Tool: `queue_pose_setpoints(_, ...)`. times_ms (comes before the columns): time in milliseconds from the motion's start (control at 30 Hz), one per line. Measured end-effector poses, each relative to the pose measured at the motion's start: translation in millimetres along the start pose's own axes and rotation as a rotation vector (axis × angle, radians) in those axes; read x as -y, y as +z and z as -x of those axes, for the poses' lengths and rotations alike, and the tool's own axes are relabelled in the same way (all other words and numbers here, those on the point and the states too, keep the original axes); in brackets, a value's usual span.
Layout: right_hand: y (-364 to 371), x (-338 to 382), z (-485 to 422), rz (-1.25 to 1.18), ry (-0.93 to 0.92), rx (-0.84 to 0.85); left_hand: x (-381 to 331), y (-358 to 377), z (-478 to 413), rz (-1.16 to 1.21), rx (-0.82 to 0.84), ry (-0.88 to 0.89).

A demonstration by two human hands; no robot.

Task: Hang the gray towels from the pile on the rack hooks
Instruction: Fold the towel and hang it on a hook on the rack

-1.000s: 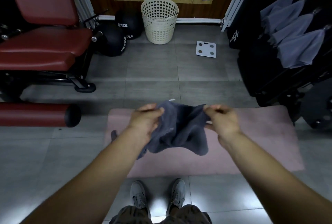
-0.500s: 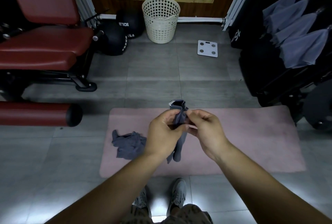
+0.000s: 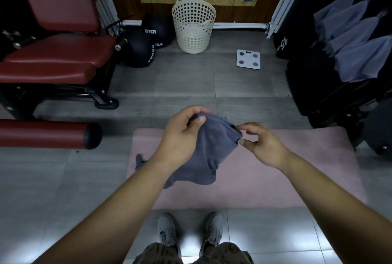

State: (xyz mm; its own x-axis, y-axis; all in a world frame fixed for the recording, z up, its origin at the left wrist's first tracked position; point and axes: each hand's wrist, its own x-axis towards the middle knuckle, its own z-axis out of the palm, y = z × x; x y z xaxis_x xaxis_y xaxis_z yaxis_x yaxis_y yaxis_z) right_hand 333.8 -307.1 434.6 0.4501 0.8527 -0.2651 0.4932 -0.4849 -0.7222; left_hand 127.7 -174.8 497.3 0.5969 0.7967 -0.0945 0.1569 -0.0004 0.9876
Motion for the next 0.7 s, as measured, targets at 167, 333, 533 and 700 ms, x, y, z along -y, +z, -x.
queue_pose_setpoints(167,0,0,-1,-0.007,0.030,0.128,-4,-14,-12,0.031,-0.029,0.032)
queue_pose_setpoints(333,-19,22,5,-0.005,-0.022,-0.077,2,-46,-29,-0.080,-0.172,0.087)
queue_pose_setpoints(533,-47,61,7,0.055,-0.237,-0.267,3,-59,-47,-0.014,-0.238,-0.033)
queue_pose_setpoints(700,-59,79,8,-0.148,-0.294,-0.321,1,-61,-52,-0.070,-0.206,-0.021)
